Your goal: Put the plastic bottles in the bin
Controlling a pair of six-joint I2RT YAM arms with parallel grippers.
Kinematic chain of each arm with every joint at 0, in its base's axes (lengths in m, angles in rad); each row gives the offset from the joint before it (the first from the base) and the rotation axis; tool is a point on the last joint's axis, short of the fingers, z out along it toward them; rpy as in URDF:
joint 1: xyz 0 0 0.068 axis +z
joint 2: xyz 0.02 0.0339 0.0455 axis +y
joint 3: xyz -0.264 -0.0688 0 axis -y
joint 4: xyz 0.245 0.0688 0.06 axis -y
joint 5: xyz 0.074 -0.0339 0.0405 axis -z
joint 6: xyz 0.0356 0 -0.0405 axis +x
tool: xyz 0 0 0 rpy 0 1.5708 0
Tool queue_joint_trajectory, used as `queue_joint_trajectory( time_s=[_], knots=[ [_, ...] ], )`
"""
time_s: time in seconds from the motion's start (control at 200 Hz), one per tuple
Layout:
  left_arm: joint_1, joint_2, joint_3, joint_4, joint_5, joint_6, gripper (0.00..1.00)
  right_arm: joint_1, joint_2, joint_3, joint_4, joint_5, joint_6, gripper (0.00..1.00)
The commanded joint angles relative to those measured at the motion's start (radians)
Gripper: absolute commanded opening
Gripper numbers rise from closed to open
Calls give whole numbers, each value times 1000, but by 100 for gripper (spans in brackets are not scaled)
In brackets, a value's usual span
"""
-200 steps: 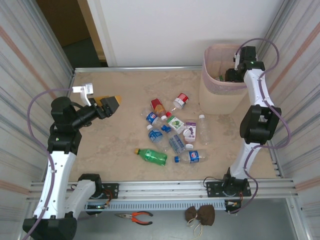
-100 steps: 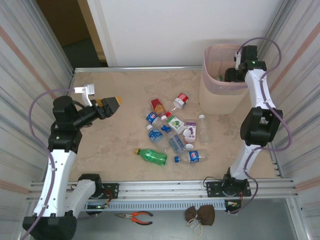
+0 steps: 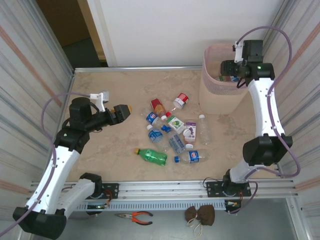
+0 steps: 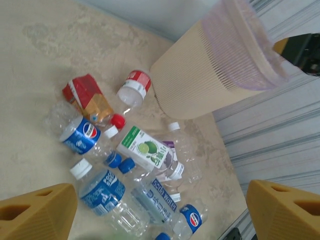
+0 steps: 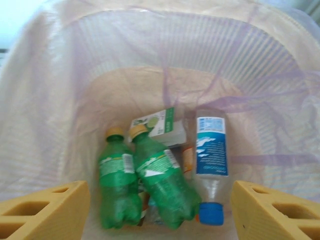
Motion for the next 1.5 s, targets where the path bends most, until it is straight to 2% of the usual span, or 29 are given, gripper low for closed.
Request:
queue_joint_trajectory(
  time_s=[0.0, 0.261, 0.521, 0.736, 0.817, 1.032, 1.152, 1.493],
  knots=[
    [-49, -1, -39, -72, -129, -97, 86, 28, -58, -32, -11, -10, 34, 73],
    [-74, 3, -218, -94, -235, -404, 78, 99, -182, -119, 33, -5, 60, 73],
    [-145, 6, -320, -170, -333, -635, 81, 131, -281, -228, 74, -15, 86, 73],
    [-222, -7, -400, -104, -346, -717, 81, 130, -324, -277, 101, -29, 95, 73],
    [-236, -8, -438, -16, -300, -704, 83, 130, -327, -286, 110, -37, 97, 73],
    [-274, 35, -496, 101, -262, -776, 83, 130, -334, -293, 119, -55, 97, 72],
    [-295, 45, -547, 205, -266, -833, 78, 130, -340, -296, 125, -69, 98, 72],
    [-308, 172, -560, 329, -233, -887, 63, 130, -362, -302, 136, -81, 105, 71]
  ],
)
